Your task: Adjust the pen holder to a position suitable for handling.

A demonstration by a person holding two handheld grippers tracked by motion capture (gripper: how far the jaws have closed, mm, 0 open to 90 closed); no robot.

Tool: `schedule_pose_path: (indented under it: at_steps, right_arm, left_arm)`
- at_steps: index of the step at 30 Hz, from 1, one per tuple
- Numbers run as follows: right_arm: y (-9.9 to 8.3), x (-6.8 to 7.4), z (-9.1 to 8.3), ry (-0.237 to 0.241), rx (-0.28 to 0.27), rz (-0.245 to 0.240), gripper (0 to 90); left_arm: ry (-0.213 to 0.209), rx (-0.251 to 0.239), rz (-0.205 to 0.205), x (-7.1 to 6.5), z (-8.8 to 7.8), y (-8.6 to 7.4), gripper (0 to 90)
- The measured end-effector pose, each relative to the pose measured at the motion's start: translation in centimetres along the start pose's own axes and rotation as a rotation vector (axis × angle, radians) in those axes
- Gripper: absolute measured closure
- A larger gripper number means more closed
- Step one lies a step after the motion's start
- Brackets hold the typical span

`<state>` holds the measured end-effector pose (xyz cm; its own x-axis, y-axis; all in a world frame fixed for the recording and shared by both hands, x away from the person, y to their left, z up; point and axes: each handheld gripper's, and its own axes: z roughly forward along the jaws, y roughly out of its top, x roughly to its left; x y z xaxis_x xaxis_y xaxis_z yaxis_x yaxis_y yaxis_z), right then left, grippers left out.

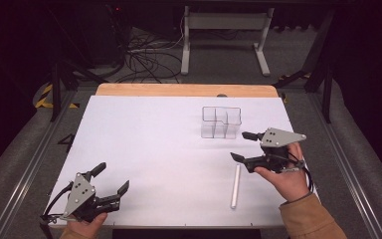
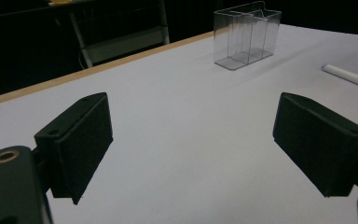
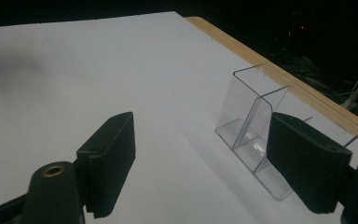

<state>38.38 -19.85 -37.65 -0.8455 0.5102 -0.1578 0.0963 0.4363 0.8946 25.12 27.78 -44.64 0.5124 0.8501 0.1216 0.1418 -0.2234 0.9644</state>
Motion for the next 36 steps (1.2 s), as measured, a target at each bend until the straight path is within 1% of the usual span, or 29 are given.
schedule_pose_path:
  at_steps: [3, 5, 6, 8, 11, 13, 16, 17, 21, 24, 25, 30, 33, 34, 36]
  right_arm:
    - [0.3, -0.3, 0.1, 0.005, 0.003, 0.005, 24.4]
    - [0.8, -0.7, 0.4, 0.004, 0.014, -0.002, 24.4]
    - [1.0, -0.9, 0.5, 0.005, 0.019, -0.004, 24.4]
    - [1.2, -1.0, 0.6, 0.006, 0.023, -0.001, 24.5]
    - [1.8, -1.7, 1.2, 0.009, 0.063, -0.016, 25.7]
    - [1.9, -2.1, 1.5, 0.016, 0.084, -0.013, 26.8]
    - [2.1, -2.4, 1.7, 0.017, 0.091, -0.015, 27.1]
    - [2.2, -2.8, 2.0, 0.013, 0.106, -0.021, 27.2]
    - [2.3, -3.4, 2.7, 0.007, 0.145, -0.033, 28.2]
    - [2.5, -3.7, 3.1, 0.02, 0.177, -0.032, 30.8]
    - [2.5, -3.8, 3.3, 0.016, 0.185, -0.037, 30.9]
    - [2.8, -4.5, 3.8, 0.013, 0.207, -0.061, 31.6]
    - [2.9, -4.7, 4.0, 0.017, 0.211, -0.061, 33.4]
    - [2.9, -5.0, 4.3, 0.035, 0.226, -0.065, 36.6]
    - [3.0, -5.2, 4.6, 0.052, 0.253, -0.074, 38.5]
  left_arm:
    - [0.003, -0.001, -0.003, 0.0, -0.1, 0.0, 12.6]
    - [0.004, 0.001, -0.001, 0.0, -0.1, -0.1, 12.6]
    - [0.006, 0.0, -0.007, 0.0, -0.2, -0.1, 12.6]
    - [0.008, 0.0, -0.004, 0.0, -0.2, -0.1, 12.6]
    - [0.011, 0.0, -0.008, 0.0, -0.3, -0.1, 12.7]
    - [0.012, 0.003, -0.007, 0.0, -0.3, -0.1, 12.7]
    - [0.011, 0.002, -0.006, 0.0, -0.2, -0.1, 12.8]
    - [0.011, 0.002, -0.007, 0.0, -0.2, -0.1, 12.8]
    - [0.011, 0.003, -0.006, 0.0, -0.2, -0.1, 12.8]
    - [0.018, 0.004, -0.005, 0.0, -0.3, -0.1, 12.8]
    - [0.017, 0.005, -0.003, 0.1, -0.2, -0.1, 12.8]
    - [0.017, 0.003, -0.009, 0.1, -0.1, -0.2, 12.8]
    - [0.017, 0.004, -0.007, 0.1, -0.1, -0.2, 12.8]
    - [0.019, 0.003, -0.01, 0.1, -0.1, -0.2, 12.8]
    - [0.02, 0.003, -0.01, 0.1, -0.1, -0.2, 12.8]
